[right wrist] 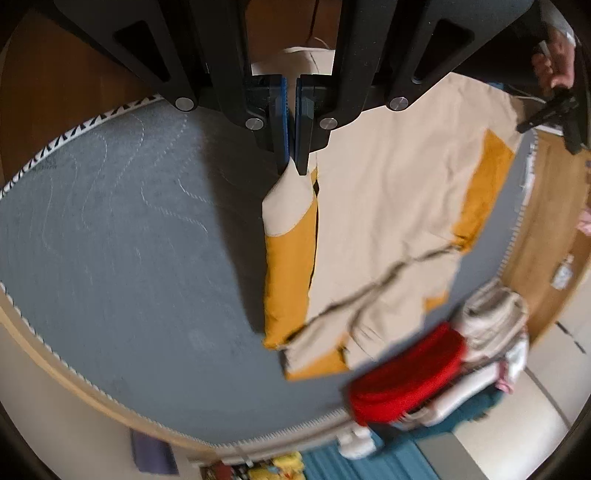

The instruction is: Fold large clothes

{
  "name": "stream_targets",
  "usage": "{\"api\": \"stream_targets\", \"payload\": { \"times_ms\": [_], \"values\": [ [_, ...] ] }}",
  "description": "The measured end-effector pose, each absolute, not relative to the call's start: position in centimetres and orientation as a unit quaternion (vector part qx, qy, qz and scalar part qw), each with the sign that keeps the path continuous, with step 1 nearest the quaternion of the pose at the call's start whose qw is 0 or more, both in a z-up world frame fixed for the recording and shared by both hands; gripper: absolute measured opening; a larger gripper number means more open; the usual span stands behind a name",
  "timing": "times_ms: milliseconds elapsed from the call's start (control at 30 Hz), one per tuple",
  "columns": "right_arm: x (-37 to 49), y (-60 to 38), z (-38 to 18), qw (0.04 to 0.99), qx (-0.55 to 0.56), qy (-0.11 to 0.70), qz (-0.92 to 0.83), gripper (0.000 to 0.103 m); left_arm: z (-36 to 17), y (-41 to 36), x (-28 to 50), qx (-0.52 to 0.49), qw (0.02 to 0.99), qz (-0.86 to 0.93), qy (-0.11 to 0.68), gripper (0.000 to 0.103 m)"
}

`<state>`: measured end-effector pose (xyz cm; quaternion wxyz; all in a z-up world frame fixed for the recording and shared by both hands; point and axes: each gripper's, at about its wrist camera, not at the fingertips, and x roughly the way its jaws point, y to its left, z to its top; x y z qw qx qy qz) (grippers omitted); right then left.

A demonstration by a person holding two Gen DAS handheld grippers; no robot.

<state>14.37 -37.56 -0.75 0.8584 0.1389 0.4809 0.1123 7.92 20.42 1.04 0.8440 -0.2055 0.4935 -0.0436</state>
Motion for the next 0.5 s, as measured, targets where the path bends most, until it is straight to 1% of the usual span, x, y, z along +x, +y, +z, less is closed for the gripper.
{"api": "stream_targets", "payload": {
  "times_ms": [100,233,500],
  "values": [
    [12.6,-37.5,2.7,0.869,0.140,0.455,0.134,0.002,3.6,21.2,6.1,-0.216,0.848,-0.068,0.479,0.000],
    [9.2,-38.5,5.7,0.877,0.139,0.435,0.149,0.002,5.6,22.3,2.5,-0.224,0.845,-0.091,0.476,0.000],
    [0.2,-42.6,7.3,0.871,0.172,0.439,0.136,0.002,6.8,23.6,-2.7,-0.258,0.827,-0.104,0.488,0.000]
  ]
}}
